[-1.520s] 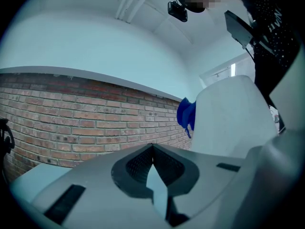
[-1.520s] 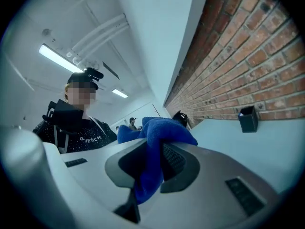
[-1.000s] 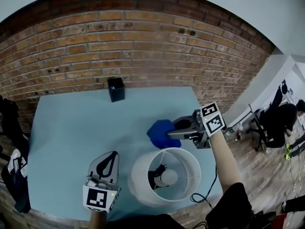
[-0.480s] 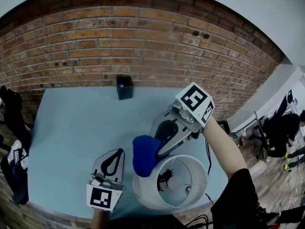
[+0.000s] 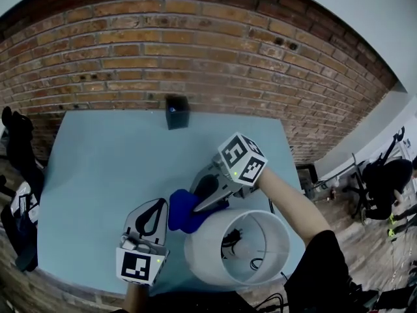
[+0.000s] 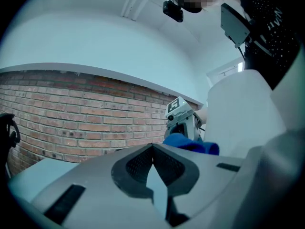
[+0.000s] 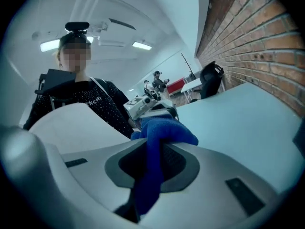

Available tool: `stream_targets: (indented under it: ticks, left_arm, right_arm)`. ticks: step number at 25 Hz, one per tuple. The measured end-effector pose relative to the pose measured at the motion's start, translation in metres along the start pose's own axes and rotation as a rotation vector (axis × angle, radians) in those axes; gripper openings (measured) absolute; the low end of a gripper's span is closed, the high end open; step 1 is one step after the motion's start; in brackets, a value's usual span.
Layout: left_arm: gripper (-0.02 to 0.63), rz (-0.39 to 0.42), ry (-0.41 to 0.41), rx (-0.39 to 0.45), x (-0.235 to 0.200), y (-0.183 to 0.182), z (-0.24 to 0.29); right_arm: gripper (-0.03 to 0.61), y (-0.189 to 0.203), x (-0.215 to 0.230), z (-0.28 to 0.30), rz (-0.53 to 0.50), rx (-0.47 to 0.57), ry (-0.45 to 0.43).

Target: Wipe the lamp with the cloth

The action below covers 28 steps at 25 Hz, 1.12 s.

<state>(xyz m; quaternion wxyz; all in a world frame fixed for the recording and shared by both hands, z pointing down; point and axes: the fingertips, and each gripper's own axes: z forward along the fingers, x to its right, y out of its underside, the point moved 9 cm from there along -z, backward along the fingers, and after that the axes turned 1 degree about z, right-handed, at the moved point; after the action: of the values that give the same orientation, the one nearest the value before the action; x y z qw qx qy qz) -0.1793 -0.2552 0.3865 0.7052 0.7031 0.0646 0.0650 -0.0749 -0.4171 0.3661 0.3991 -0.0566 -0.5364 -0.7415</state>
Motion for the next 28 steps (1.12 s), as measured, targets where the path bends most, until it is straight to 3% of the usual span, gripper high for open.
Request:
stream_targets:
  ticks: [3,5,8,13,18,24,28]
  left_arm:
    - [0.009,-0.001,-0.004,0.011,-0.001,-0.002,-0.004]
    - [0.008,-0.001,-0.004,0.019,0.001,-0.004,-0.009]
    - [0.009,-0.002,0.006,0.029,0.005,-0.011,-0.016]
    - [0.009,0.016,0.033,0.070,0.013,-0.018,-0.032]
    - [0.009,0.017,0.108,0.075,0.024,-0.021,-0.037]
    - [0.008,0.042,0.232,0.093,0.018,-0.033,-0.031]
    - [0.009,0.101,0.341,0.122,0.003,-0.051,-0.029]
  right_arm:
    - [0.061,-0.011,-0.005,-0.011,-0.044,-0.008,0.028]
    - [0.061,-0.029,-0.020,-0.027,-0.079,0.075,0.032]
    - [0.061,-0.059,-0.057,-0.049,-0.145,0.161,0.120]
    - [0.061,-0.104,-0.143,-0.071,-0.116,0.308,0.397]
    - [0.061,-0.113,-0.219,-0.059,-0.009,0.492,0.610]
    - [0.061,-0.105,-0.255,-0.022,0.176,0.596,0.893]
    - [0.061,-0.115,-0.269,0.007,0.196,0.592,1.148]
